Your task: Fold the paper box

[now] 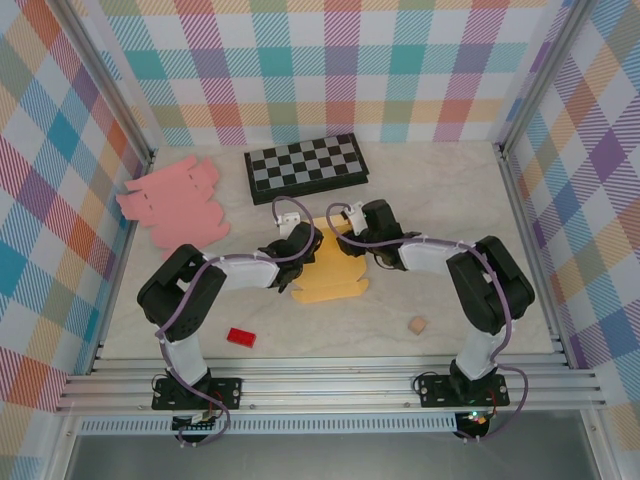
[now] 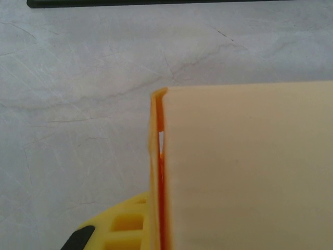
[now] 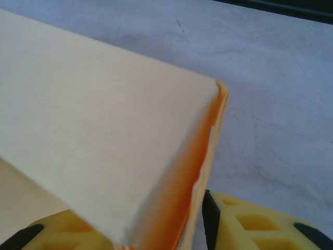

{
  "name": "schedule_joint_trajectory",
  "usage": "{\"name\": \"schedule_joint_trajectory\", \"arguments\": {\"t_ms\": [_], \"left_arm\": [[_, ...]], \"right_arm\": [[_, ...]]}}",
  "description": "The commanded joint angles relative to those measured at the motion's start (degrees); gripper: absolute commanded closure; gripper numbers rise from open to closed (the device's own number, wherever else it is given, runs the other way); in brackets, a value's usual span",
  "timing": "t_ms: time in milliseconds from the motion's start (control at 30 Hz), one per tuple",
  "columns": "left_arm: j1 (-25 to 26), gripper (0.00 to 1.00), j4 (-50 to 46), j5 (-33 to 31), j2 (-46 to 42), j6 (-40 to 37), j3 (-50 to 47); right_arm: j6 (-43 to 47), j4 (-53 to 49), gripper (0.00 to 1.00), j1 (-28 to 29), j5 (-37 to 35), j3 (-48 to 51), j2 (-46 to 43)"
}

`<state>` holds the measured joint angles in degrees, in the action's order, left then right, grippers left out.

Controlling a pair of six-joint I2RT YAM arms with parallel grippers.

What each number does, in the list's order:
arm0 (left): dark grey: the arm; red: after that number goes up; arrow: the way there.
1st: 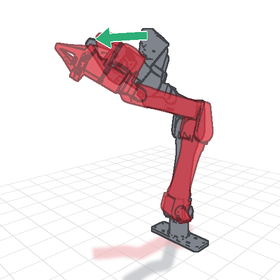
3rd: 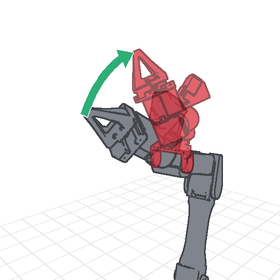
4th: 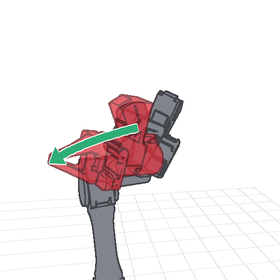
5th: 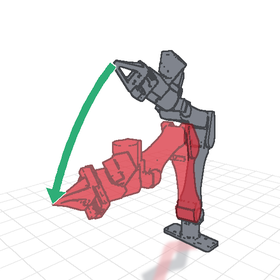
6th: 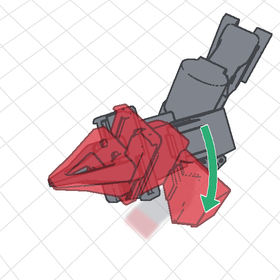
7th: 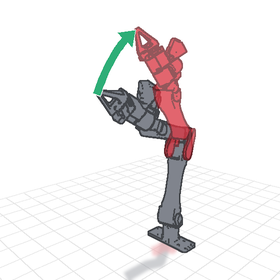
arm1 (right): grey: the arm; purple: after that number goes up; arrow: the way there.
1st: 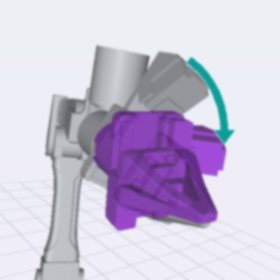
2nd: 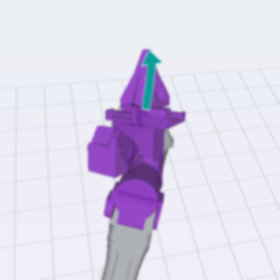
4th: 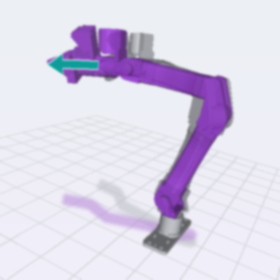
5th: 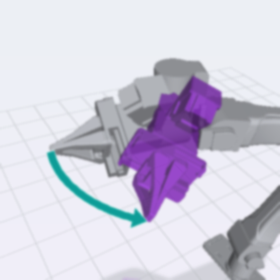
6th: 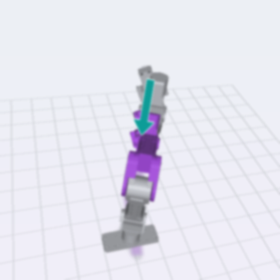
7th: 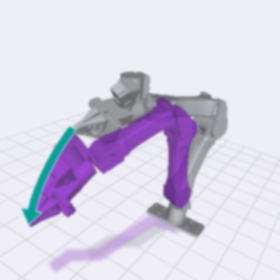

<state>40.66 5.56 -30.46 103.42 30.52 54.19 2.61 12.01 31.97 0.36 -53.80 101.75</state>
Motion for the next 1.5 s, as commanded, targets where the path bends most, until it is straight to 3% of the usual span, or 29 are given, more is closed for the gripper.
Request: {"name": "schedule_joint_trajectory", "arguments": {"t_ms": [0, 367, 567, 733, 967, 1133, 1333, 1467], "left_arm": [[0.6, 0.94, -5.5, 1.2, -0.4, 3.5, 1.9], [0.6, 0.94, -10.9, 1.1, -0.4, 8.1, 5.0], [0.7, 0.94, -16.7, 0.3, 0.5, 11.1, 8.5], [0.6, 0.94, -19.9, 0.8, 1.2, 13.7, 10.6], [0.7, 0.94, -20.7, 0.7, 0.5, 15.2, 11.2], [0.7, 0.95, -20.8, 0.8, 0.1, 15.2, 11.4], [0.7, 0.94, -20.6, 0.8, 0.3, 15.2, 11.4], [0.7, 0.95, -20.9, 0.4, 0.8, 15.2, 11.7]], "right_arm": [[-2.0, 5.7, 0.59, 1.6, -5.7, 0.7, 0.5], [-3.6, 3.2, 0.67, 3.5, -15.2, -2.3, 2.6], [-5.8, -3.8, 0.68, 5.4, -28.9, -5.5, 3.9], [-9.3, -12.0, 0.82, 6.0, -35.1, -9.5, 5.0], [-15.6, -19.8, 0.79, 6.3, -43.6, -14.2, 7.6], [-23.0, -24.4, 0.76, 6.4, -43.2, -17.6, 7.7], [-19.5, -10.2, 0.73, 6.3, -27.1, -11.7, 2.9], [-17.9, -6.4, 0.66, 6.3, -19.0, -10.2, 0.5]]}}
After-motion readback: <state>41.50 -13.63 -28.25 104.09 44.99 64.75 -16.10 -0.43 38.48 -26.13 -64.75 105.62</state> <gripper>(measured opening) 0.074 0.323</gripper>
